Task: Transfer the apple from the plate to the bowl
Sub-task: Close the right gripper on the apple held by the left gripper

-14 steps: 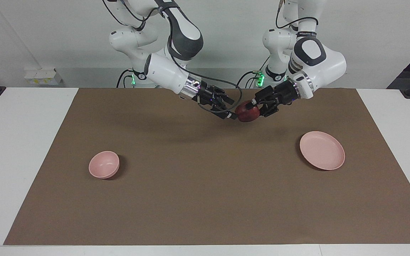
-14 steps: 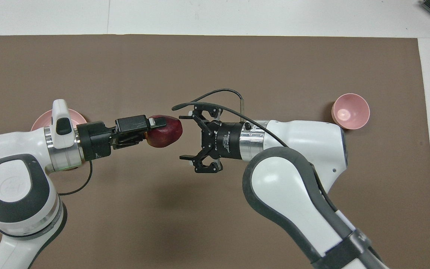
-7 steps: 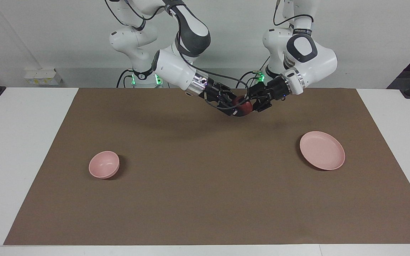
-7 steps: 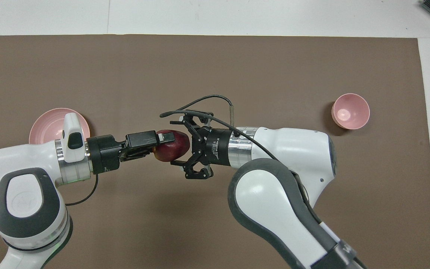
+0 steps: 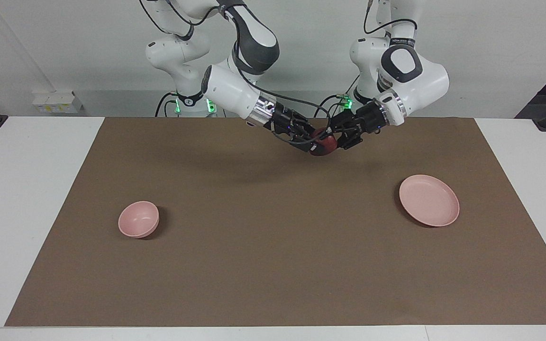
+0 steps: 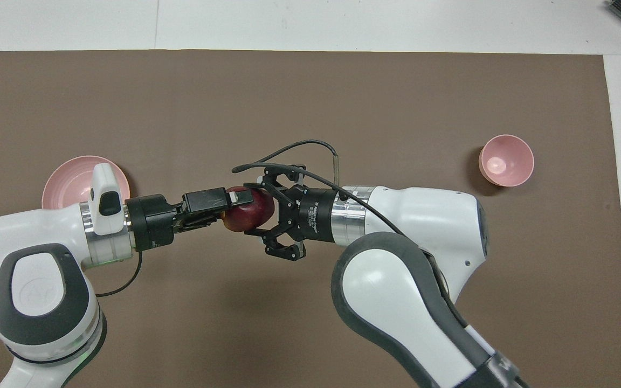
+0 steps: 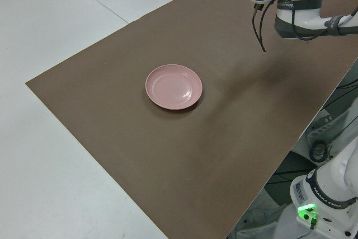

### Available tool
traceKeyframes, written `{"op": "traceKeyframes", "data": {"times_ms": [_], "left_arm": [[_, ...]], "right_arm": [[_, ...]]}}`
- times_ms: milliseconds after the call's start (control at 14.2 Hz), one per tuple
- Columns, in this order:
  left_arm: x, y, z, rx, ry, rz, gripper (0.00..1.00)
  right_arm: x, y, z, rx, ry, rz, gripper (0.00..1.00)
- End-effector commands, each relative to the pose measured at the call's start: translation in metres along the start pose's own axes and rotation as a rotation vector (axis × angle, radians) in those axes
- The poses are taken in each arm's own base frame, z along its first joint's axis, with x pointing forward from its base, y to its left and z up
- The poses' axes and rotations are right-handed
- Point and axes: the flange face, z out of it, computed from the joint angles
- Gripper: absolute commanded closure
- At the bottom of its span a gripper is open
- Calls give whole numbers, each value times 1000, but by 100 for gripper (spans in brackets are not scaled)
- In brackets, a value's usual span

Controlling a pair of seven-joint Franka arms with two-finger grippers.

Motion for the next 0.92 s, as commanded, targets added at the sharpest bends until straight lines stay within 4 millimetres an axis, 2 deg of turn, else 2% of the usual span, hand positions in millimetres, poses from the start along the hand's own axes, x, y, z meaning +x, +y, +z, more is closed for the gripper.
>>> {"op": "traceKeyframes", "data": {"times_ms": [0, 141, 424, 847], "left_arm": [[-16, 16, 11, -12, -39, -13, 24], [-16, 15, 12, 10, -47, 5, 0], [-12, 16, 11, 110, -70, 95, 0], [1, 0, 5, 293, -108, 216, 0]], "right_arm": [[-6, -2, 0, 26, -4, -21, 100], [-5, -3, -2, 29, -3, -24, 100], [2, -14, -12, 47, -2, -21, 100], [24, -35, -38, 103, 35, -113, 100]]}}
